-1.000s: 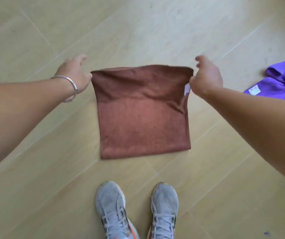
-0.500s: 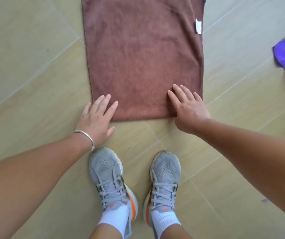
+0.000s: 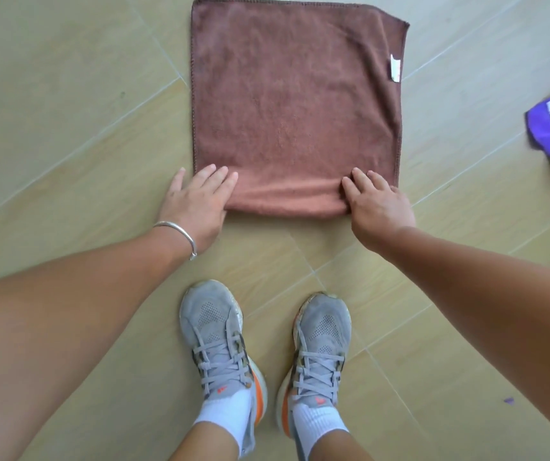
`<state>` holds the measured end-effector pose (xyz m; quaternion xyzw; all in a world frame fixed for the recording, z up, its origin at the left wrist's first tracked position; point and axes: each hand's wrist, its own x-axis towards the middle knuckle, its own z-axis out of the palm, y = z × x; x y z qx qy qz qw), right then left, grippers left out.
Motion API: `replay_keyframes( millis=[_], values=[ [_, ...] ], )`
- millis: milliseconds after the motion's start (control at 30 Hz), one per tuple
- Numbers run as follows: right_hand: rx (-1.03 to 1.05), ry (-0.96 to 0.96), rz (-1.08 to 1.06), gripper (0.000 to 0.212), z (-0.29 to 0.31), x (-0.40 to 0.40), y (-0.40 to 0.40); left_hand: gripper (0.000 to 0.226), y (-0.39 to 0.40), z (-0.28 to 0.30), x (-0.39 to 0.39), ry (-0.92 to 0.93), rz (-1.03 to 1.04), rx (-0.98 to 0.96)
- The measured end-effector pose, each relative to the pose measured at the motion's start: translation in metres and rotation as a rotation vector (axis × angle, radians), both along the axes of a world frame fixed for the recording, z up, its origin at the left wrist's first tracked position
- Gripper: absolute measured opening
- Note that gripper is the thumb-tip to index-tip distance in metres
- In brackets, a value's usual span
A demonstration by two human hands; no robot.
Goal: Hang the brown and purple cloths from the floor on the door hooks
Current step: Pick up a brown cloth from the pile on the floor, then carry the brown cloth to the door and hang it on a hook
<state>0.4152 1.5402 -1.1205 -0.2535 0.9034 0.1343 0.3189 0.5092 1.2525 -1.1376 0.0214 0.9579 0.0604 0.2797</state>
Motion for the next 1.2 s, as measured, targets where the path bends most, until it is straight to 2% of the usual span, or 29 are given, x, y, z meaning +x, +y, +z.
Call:
replay_keyframes(
  millis=[167,267,367,500,600,733,933,1133,1200],
  values=[
    [-0.082,0.072,0.074,0.033,0.072,-0.03,-0.002,0.066,-0.027,0.075,-0.024,-0.052,-0.016,0.035],
    [-0.078,0.116,0.086,0.026,0.133,-0.062,-0.014,0.064,-0.041,0.137,-0.054,-0.007,0.003,0.058],
    [-0.086,0.169,0.091,0.025,0.202,-0.107,-0.029,0.054,-0.055,0.207,-0.095,0.045,0.058,0.06],
    [-0.099,0.182,0.088,0.021,0.303,-0.163,-0.049,0.031,-0.075,0.304,-0.144,0.083,0.062,-0.046],
    [-0.108,0.127,0.017,0.019,0.381,-0.197,-0.064,0.023,-0.091,0.386,-0.173,0.094,0.073,-0.103],
    [-0.236,0.098,-0.013,0.033,0.502,-0.234,-0.082,0.026,-0.12,0.509,-0.2,0.11,0.086,-0.083],
    [-0.418,0.254,0.048,0.038,0.698,-0.254,-0.107,0.027,-0.154,0.699,-0.207,0.063,0.173,0.141],
    [-0.502,0.423,0.073,0.029,0.876,-0.261,-0.125,0.026,-0.17,0.881,-0.215,0.244,0.181,0.045],
    [-0.534,0.515,0.092,0.032,0.929,-0.263,-0.131,0.026,-0.174,0.936,-0.214,0.316,0.196,0.036]
  ],
)
